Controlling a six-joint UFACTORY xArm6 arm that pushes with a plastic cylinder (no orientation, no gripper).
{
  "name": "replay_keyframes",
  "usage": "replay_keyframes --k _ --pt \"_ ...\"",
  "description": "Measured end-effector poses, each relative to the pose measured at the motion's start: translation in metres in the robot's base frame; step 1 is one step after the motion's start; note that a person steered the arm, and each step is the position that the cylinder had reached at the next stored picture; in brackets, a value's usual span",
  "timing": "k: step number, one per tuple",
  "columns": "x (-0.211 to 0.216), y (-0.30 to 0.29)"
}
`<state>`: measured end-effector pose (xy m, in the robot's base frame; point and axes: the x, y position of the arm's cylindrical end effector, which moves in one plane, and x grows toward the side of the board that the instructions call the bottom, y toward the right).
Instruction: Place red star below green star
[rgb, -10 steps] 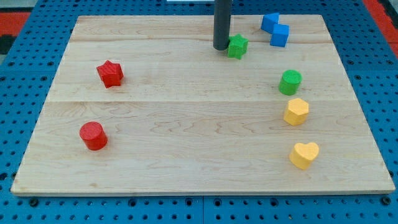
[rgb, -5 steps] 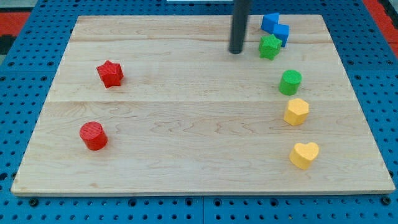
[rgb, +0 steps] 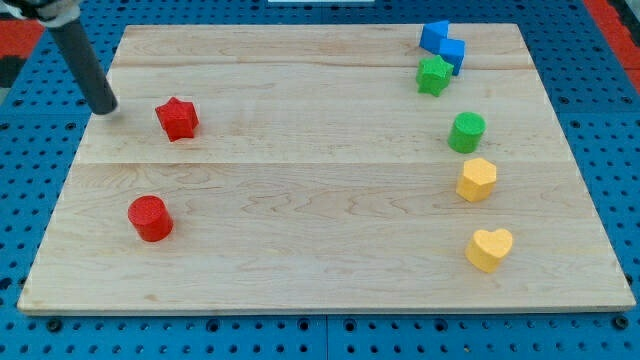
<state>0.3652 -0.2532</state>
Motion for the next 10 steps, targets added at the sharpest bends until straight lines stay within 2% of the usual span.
replay_keyframes --k 2,3,4,5,8,10 --pt "-0.001 0.119" --pt "0.01 0.117" --pt "0.035 0.091" --pt "0.045 0.1" --pt "0.004 0.229" --pt "-0.009 0.332"
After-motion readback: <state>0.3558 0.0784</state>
